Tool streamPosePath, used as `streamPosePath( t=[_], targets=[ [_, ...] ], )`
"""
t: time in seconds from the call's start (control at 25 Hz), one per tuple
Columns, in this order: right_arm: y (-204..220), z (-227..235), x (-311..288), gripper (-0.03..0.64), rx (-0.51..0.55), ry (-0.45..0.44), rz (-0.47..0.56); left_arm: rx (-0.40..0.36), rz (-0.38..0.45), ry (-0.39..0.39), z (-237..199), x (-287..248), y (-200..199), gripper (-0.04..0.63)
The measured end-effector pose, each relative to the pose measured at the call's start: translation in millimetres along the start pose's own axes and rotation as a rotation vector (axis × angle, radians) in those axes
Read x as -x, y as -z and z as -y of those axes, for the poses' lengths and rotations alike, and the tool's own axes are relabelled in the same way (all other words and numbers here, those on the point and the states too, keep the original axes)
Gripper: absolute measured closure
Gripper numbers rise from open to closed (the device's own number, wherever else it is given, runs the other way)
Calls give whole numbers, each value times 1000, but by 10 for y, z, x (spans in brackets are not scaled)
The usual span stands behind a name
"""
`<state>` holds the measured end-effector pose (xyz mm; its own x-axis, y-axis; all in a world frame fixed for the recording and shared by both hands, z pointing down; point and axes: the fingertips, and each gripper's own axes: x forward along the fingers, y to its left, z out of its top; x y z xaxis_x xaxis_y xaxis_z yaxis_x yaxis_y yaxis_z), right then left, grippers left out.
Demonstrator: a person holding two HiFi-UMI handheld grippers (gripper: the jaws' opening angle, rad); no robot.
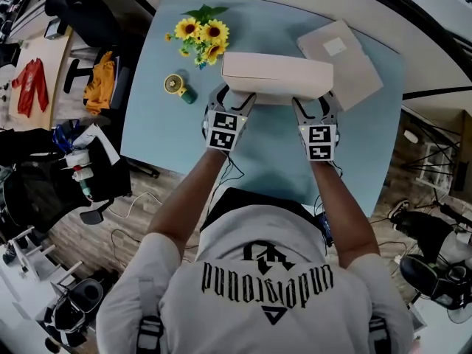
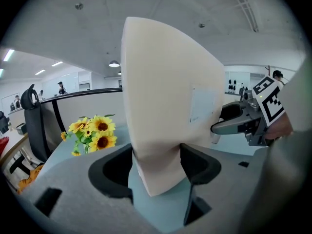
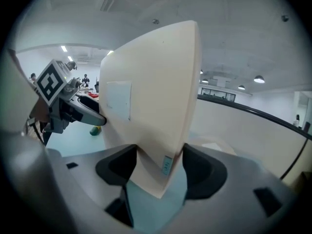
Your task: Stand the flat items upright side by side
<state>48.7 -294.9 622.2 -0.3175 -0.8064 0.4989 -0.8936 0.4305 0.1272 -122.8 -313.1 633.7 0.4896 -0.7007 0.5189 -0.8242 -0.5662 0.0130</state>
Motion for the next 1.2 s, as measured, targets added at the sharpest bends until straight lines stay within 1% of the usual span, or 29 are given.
streamPosePath(
  t=[0.52, 0.6, 0.68, 0.8, 1.2],
  targets=[
    [157, 72, -143, 316, -24, 4, -12, -42, 16, 5, -3, -184, 18, 271],
    [143, 76, -152, 308, -24, 1, -9, -39, 21, 6, -16, -183, 12, 268],
    [143, 82, -160, 287, -26, 2, -7, -28, 27, 5, -27, -186, 9, 268],
    [198, 94, -176, 284, -37, 1, -9, -23, 29, 8, -28, -193, 2, 261],
    [219, 119, -102, 255, -55, 14, -15, -40, 37, 32, -34, -100, -23, 244]
  ],
)
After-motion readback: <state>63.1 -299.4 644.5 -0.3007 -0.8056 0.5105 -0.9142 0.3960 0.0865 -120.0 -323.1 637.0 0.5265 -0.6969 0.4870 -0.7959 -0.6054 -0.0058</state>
